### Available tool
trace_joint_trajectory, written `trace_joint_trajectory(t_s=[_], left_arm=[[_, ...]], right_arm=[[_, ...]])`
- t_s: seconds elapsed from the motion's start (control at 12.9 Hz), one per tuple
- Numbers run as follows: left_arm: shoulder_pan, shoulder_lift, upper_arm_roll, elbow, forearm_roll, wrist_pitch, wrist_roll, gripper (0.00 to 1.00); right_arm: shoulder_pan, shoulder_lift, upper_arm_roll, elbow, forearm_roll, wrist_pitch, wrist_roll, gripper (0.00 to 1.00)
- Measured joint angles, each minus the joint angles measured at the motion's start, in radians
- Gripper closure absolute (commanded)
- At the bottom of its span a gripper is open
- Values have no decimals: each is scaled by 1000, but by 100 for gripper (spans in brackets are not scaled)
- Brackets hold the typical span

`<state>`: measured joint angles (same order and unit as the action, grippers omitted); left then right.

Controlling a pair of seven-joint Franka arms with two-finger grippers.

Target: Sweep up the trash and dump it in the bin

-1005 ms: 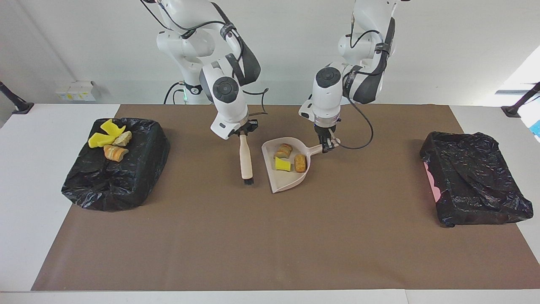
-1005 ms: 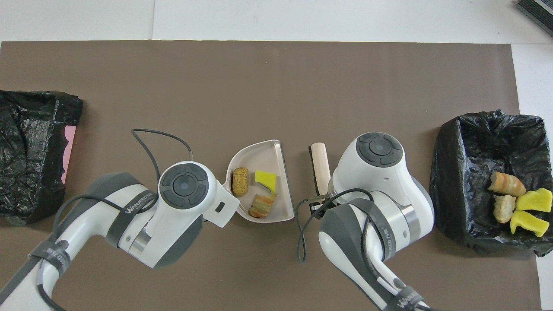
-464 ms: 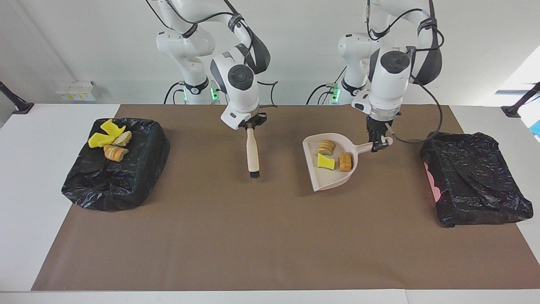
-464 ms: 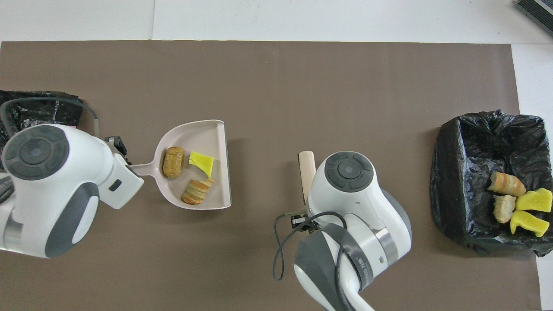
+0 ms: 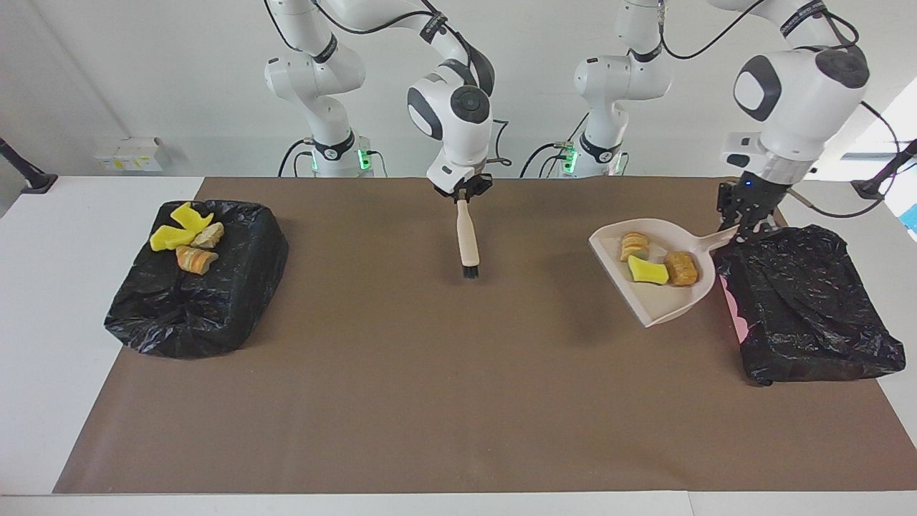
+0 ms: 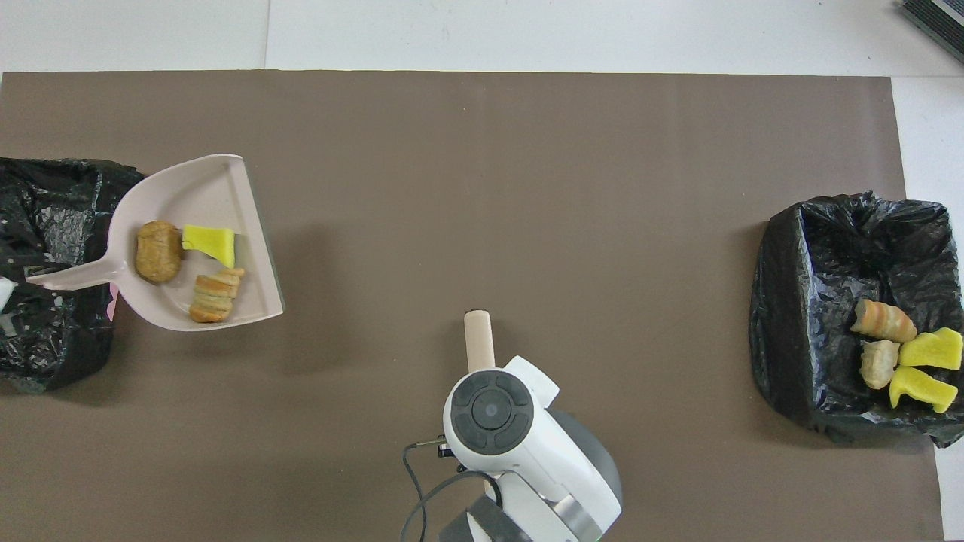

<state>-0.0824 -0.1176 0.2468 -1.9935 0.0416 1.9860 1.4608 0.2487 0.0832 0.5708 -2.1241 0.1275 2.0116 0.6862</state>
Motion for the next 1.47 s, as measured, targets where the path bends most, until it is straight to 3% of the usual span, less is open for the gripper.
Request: trace_joint_trajectory(t_s=[0.39,0.46,0.54,0.7,0.93,1.16,1.47], left_arm=[[4,105,221,193,-16,-2,292,100],[4,138,263,233,-15,-1,360,100],[5,176,310,277,-15,2,428,100],[13,251,375,364,-7,26,550,100],[19,312,386,414,123,108,583,100],[24,351,387,416,275,199,534,100],[16,358,379,404,505,205,341,100]], right_arm=[[112,40,0,-28,8,88,132,100],[131,62,0,-31,8,121,157,88],[144,83,0,-32,8,147,172,1],[150,102,-1,-24,8,155,174,0],[143,101,-9,29,8,102,174,0],[89,88,-11,139,6,-29,172,0],[-59,55,-14,329,5,-300,29,0]])
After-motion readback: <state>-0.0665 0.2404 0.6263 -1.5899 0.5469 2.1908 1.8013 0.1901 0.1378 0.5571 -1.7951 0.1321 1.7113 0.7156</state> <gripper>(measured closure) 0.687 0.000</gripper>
